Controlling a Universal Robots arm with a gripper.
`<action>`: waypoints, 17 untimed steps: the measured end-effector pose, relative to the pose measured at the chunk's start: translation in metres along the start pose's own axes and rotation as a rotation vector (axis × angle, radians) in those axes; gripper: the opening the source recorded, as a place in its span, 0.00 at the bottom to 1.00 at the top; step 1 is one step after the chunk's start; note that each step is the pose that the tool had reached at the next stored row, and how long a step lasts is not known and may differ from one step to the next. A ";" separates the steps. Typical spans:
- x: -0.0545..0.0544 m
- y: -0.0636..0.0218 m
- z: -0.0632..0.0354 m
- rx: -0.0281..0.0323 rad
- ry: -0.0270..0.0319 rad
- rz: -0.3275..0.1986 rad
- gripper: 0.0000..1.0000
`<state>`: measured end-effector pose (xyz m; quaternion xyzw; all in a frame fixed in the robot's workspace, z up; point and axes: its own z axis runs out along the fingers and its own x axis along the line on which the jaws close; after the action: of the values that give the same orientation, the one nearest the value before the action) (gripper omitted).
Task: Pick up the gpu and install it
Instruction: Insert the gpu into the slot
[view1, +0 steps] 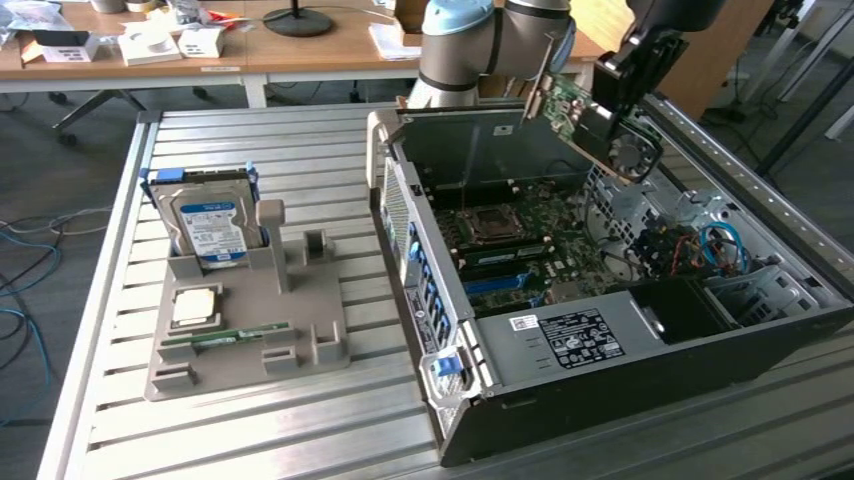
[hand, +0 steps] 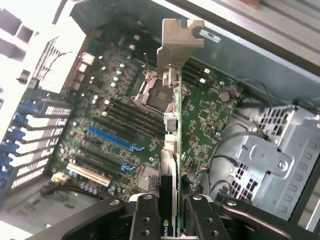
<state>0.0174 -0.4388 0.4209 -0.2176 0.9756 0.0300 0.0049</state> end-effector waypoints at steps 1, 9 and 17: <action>0.000 0.0000 0.0000 -0.0002 0.0010 -0.017 0.26; 0.000 0.0000 0.0001 -0.0018 0.0092 -0.150 0.26; 0.000 0.0000 0.0001 -0.0039 0.0169 -0.281 0.26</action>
<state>0.0173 -0.4388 0.4208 -0.3524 0.9354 0.0291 0.0004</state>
